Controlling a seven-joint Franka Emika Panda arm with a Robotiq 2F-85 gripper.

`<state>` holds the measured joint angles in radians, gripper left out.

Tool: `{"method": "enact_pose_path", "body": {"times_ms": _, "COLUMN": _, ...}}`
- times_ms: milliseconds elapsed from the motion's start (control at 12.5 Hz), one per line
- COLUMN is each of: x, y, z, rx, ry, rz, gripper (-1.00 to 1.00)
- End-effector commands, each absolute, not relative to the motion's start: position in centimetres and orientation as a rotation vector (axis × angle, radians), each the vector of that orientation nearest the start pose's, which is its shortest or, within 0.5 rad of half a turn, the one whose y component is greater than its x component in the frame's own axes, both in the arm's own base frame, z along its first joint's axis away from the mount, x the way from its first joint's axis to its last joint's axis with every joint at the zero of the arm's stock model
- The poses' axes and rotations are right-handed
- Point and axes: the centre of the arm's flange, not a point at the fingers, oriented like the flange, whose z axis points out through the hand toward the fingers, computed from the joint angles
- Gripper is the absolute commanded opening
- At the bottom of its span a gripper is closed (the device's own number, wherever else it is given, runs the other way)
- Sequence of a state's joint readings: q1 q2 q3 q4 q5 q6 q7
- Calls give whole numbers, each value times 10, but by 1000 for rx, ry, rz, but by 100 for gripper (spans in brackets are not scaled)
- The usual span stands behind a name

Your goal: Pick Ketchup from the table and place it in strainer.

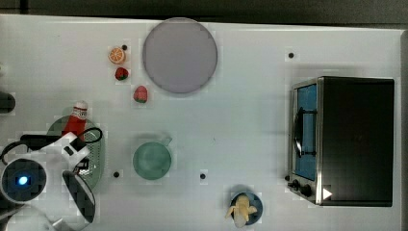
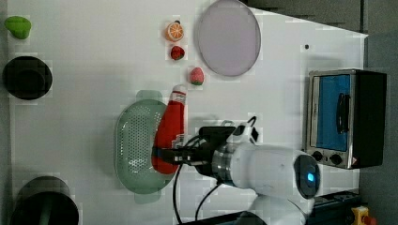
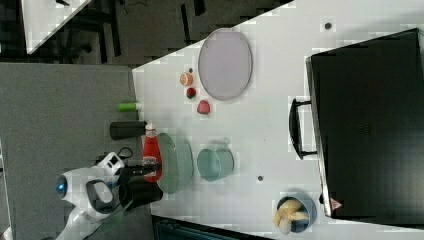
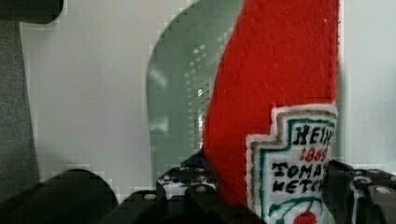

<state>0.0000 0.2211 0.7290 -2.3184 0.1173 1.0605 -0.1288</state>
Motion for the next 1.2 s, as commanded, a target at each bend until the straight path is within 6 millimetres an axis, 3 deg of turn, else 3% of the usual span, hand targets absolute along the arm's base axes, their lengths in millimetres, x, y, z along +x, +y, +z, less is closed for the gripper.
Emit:
{"method": "enact_pose_path", "body": {"times_ms": 80, "x": 401, "y": 364, "z": 268, "rx": -2852, "ry": 216, "rz": 90, "gripper": 29}}
{"method": "enact_pose_path", "body": {"times_ms": 320, "x": 401, "y": 365, "z": 254, "rx": -2840, "ry": 229, "rz": 126, "gripper": 93}}
{"method": "enact_pose_path", "body": {"times_ms": 480, "x": 409, "y": 365, "z": 263, "rx": -2828, "ry": 239, "rz": 90, "gripper": 100}}
{"method": "enact_pose_path", "body": {"times_ms": 640, "x": 433, "y": 353, "z": 294, "rx": -2803, "ry": 296, "rz": -8, "gripper": 100}}
{"method": "enact_pose_path", "body": {"times_ms": 960, "x": 493, "y": 285, "z": 373, "rx": -2790, "ry": 484, "rz": -197, "gripper": 100}}
{"method": "enact_pose_path", "body": {"times_ms": 1200, "x": 530, "y": 195, "z": 422, "rx": -2807, "ry": 745, "rz": -148, "gripper": 100}}
